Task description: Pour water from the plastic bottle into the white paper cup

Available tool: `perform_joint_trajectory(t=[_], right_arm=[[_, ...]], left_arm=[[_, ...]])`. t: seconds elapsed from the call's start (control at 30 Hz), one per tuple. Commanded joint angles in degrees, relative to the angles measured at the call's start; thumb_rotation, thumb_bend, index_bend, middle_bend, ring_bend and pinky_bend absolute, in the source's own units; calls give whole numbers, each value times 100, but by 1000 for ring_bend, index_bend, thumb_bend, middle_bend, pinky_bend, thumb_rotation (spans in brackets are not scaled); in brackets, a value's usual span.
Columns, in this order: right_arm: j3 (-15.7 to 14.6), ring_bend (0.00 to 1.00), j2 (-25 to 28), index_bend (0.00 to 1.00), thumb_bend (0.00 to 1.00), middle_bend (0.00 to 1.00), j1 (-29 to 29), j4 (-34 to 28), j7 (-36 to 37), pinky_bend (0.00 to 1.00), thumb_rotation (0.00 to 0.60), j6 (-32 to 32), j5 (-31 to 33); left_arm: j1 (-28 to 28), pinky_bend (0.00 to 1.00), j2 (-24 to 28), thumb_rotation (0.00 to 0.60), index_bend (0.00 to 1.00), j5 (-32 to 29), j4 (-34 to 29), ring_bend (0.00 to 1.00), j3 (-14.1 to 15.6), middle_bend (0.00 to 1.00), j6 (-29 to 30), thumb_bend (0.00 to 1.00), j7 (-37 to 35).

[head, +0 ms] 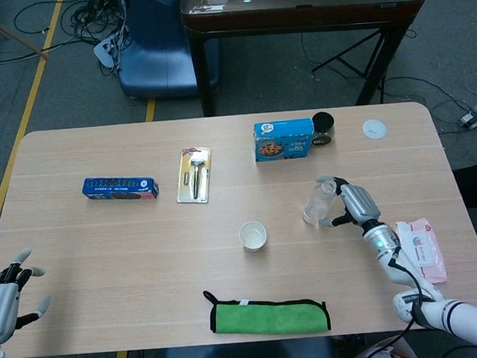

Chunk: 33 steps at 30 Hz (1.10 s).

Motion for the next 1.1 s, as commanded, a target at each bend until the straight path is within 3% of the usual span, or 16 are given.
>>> perform_joint_trajectory(t=[0.03,0.33,0.6,0.87,1.1], right_arm=[[-28,152,409,201,0,175,-184,-585,-546,318,600,228,115],[-434,150,1822,201,0,175,-872,-2318,-1813,316,600,1061,-22],[-812,150,2382,201,0,179,-1580,-2936,-2976,316,600,2271,-507],[-1059,150,2390,201,0,214,-2076,-2923,-3113,316,600,2989,-1024],[-1145,149,2312,201,0,222,-2211,-2757,-3132,316,600,3032,-1190]], left_arm=[[5,543,5,600,383,21,-16,255,3,130,20,220,14],[36,543,16,600,395,267,-125,255,48,169,204,220,153],[46,543,-4,600,395,418,-182,255,81,170,286,220,276],[72,543,-88,600,396,766,-69,255,86,172,571,220,191],[101,543,-102,600,403,861,-31,255,106,179,652,220,197]])
